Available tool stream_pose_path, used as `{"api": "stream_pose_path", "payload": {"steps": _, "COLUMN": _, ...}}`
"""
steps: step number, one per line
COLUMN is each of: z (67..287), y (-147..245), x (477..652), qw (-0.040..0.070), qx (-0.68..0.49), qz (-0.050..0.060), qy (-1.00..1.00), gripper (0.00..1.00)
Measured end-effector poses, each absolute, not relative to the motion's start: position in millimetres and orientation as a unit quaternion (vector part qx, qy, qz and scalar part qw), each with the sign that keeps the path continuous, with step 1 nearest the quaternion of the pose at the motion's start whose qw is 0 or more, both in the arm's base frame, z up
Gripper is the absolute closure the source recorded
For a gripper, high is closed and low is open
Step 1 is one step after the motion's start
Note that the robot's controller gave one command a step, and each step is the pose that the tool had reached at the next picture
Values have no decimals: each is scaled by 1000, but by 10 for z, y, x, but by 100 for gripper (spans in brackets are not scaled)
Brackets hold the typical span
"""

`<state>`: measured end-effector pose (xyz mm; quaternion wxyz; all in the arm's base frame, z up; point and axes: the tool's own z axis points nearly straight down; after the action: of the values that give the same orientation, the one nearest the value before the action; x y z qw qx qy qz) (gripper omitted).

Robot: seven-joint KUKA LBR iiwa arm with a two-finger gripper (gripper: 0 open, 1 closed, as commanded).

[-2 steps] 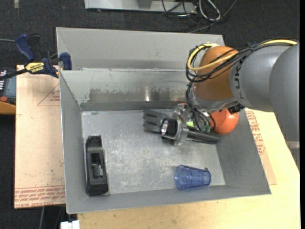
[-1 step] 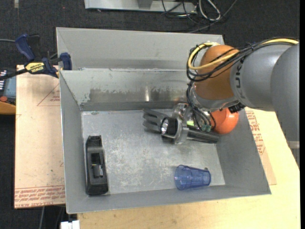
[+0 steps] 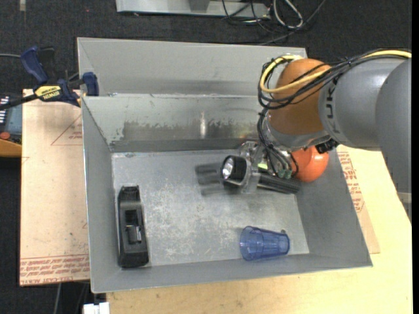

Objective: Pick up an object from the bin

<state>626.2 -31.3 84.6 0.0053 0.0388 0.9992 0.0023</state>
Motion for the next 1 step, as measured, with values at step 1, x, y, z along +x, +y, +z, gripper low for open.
{"api": "stream_pose_path", "payload": {"steps": 1, "z": 1085, "y": -309, "x": 6242, "qw": 2, "qx": 39, "qz": 3, "qy": 999, "gripper": 100}}
